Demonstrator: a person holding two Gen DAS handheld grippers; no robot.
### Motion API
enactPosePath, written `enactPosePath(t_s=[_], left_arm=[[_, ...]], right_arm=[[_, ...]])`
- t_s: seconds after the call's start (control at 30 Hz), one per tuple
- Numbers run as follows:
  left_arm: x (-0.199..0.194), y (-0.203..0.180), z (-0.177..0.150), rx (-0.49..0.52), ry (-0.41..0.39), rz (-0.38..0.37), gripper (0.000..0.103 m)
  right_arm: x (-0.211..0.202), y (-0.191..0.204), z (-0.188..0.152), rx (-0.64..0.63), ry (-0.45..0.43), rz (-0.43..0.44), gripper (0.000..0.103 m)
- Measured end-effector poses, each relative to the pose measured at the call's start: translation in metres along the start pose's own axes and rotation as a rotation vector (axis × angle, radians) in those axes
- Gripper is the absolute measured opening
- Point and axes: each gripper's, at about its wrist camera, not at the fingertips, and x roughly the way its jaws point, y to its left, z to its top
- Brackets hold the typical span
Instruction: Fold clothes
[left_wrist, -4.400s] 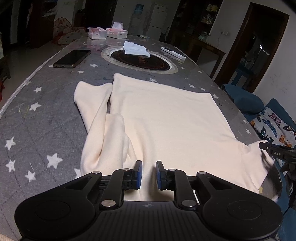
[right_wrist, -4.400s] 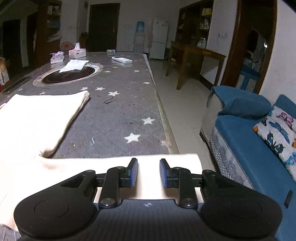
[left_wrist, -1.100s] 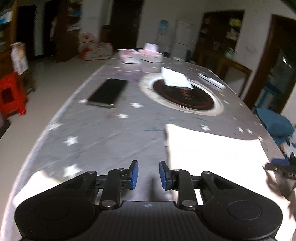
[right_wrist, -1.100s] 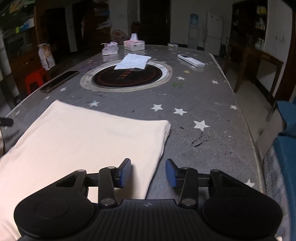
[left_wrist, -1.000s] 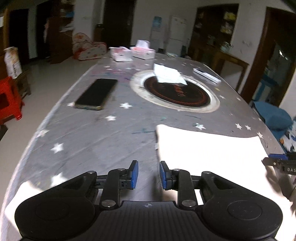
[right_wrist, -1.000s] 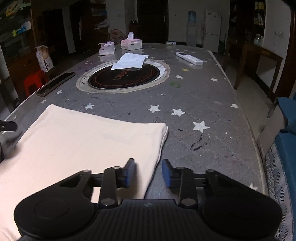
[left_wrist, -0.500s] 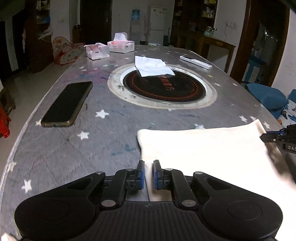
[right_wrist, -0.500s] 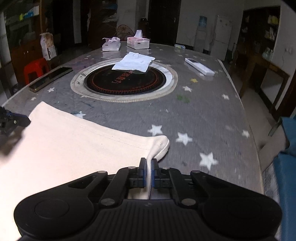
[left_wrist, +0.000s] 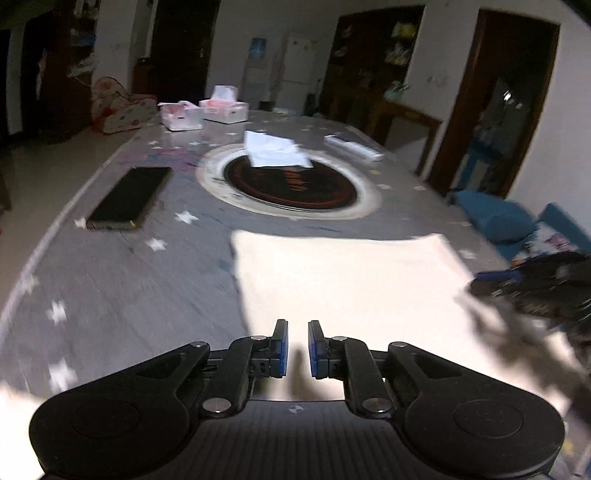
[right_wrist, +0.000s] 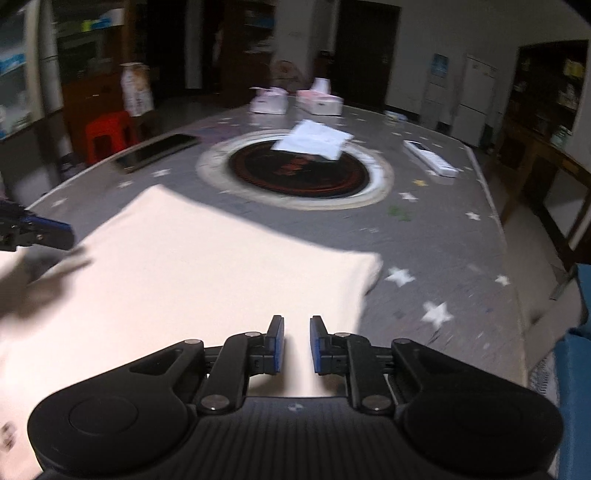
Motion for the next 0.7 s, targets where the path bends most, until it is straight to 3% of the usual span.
enactPosePath(t_s=[0.1,0.3,0.53,0.7], left_arm=[[-0.014,-0.011,-0.02,-0.011,0.005,-0.044,0.013],[-0.013,-0.002,-0.044,-0.091,0.035,0.008,0.013],[-0.027,0.005,-0.041,-0.148,0.0,-0.008,0.013],[-0.012,0.011,-0.042,-0.151,0.023,0.031,0.012]], right_arm=[[-0.019,0.021,-0.015,-0.033,-0.007,0.047,0.017],[-0.042,0.054,-0.041,-0.078,-0.02,0.082,0.021],[-0.048,0.058,-0.06,-0.05,-0.011,0.079,0.023],[-0.051,0.059,-0.064,-0.031,-0.019,0.078,0.023]])
